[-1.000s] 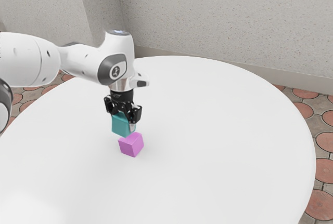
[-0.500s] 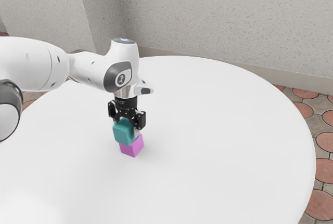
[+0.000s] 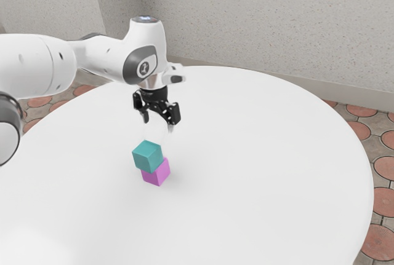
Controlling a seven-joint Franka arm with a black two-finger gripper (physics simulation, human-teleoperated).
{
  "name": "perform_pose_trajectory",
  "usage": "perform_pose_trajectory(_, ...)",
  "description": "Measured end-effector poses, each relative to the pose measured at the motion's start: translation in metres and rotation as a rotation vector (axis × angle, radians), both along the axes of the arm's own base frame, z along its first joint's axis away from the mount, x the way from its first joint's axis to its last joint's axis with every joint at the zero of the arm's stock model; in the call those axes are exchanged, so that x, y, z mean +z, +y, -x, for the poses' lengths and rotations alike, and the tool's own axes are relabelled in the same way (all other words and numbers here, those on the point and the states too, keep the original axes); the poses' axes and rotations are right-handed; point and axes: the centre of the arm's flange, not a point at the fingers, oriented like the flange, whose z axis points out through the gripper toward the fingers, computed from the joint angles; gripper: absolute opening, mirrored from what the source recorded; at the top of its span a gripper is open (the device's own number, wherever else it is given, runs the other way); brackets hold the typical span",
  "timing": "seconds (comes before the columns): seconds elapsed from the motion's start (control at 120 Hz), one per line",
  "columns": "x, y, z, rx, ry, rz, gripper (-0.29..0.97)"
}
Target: Pick up the blue block with one arm, and put the blue block on the pink block with one arm
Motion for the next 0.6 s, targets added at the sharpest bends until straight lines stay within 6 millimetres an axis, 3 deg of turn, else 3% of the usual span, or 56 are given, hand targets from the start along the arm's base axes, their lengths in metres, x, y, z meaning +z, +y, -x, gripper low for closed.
perform_pose_trajectory(0.117,0.041,-0.005,0.005,-0.016,-0.026,-0.001,0.67)
perform_pose_trajectory(0.217,0.099,-0.012,0.011,-0.043,-0.064,-0.031,0.68)
perform_pose_trajectory(0.342,0.158,-0.021,0.026,-0.067,-0.073,-0.072,0.68)
perform_pose_trajectory(0.433,0.168,-0.018,0.034,-0.065,-0.041,-0.101,0.68)
perform_pose_trajectory(0.6,0.162,-0.013,0.041,-0.058,0.023,-0.132,0.68)
